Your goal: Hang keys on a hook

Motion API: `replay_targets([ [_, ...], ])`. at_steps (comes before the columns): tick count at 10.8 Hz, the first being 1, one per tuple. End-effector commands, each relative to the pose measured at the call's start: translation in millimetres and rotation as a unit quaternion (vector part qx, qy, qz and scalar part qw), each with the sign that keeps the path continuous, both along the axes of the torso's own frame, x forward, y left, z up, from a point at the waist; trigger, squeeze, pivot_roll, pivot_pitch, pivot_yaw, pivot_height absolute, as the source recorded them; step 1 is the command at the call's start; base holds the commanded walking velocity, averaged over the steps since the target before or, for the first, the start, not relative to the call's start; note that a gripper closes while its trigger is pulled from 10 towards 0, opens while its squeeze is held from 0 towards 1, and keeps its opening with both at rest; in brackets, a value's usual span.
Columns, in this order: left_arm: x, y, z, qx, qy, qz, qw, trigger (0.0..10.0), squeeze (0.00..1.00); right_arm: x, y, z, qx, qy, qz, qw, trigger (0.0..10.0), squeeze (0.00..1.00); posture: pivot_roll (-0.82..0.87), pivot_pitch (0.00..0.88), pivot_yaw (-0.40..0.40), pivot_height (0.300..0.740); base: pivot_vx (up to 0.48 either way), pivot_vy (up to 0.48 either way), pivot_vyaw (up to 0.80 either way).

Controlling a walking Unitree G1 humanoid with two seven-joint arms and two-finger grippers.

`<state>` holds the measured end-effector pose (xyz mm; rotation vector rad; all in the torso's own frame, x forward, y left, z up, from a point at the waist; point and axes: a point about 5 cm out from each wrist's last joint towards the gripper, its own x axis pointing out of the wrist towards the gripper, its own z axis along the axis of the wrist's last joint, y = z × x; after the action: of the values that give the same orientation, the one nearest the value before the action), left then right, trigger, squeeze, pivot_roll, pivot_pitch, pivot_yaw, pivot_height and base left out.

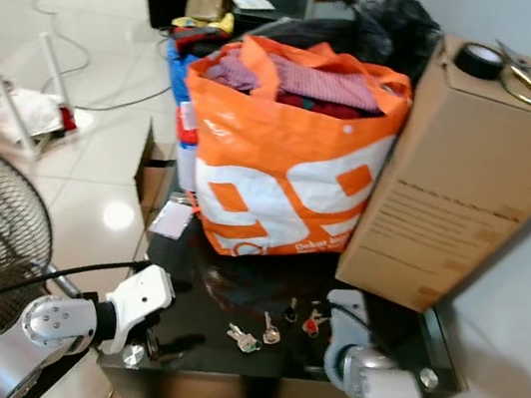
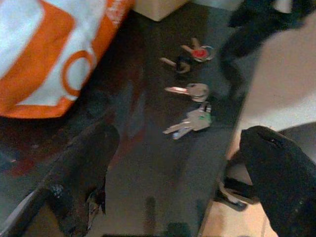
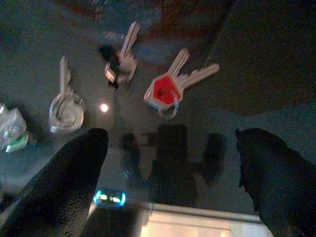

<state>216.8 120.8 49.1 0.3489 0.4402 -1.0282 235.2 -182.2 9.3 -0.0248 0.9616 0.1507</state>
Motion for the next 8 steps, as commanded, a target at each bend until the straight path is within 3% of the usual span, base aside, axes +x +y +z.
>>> replay_targets([
  [1,0.8,-0.3,-1,0.006,0.011,-0.012,1.000,10.0,0.05,10.1,-0.4,5,-0.004,-0.025,-0.008,1.000,9.2,0.00,-0.25,0.000,0.024,0.740,0.000,0.000,0.00],
  [2,-0.3,0.7,-1,0.011,0.013,-0.018,1.000,10.0,0.05,16.2,4.4,1,-0.009,-0.037,-0.008,0.999,6.4,0.00,-0.24,0.000,0.022,0.740,0.000,0.000,0.00],
  [3,-0.8,1.6,-1,0.012,0.013,-0.019,1.000,10.0,0.05,21.5,10.0,-3,-0.002,-0.044,-0.007,0.999,7.1,0.00,-0.22,0.000,0.013,0.740,0.000,0.000,0.00],
  [4,-0.7,1.8,-1,0.012,0.014,-0.020,1.000,10.0,0.05,23.6,11.3,-7,0.001,-0.041,-0.006,0.999,8.4,0.00,-0.22,0.000,0.010,0.740,0.000,0.000,0.00],
  [5,-0.8,3.0,0,0.013,0.016,-0.018,1.000,10.0,0.05,25.7,9.9,-15,-0.014,-0.033,-0.001,0.999,8.8,0.00,-0.20,0.000,0.002,0.740,0.000,0.000,0.00],
  [6,-3.0,6.1,0,0.016,0.019,-0.015,1.000,10.0,0.05,27.3,8.9,-20,-0.019,-0.029,0.000,0.999,8.2,0.00,-0.20,0.000,0.000,0.740,0.000,0.000,0.00],
  [7,-5.5,9.0,-1,0.018,0.023,-0.015,0.999,10.0,0.05,28.5,7.1,-23,-0.020,-0.027,-0.008,0.999,5.1,0.00,-0.20,0.000,0.000,0.740,0.000,0.000,0.00],
  [8,-5.8,9.3,-2,0.020,0.024,-0.016,0.999,10.0,0.05,28.2,3.9,-26,-0.026,-0.023,-0.017,0.999,4.4,0.00,-0.20,0.000,0.002,0.740,0.000,0.000,0.00],
])
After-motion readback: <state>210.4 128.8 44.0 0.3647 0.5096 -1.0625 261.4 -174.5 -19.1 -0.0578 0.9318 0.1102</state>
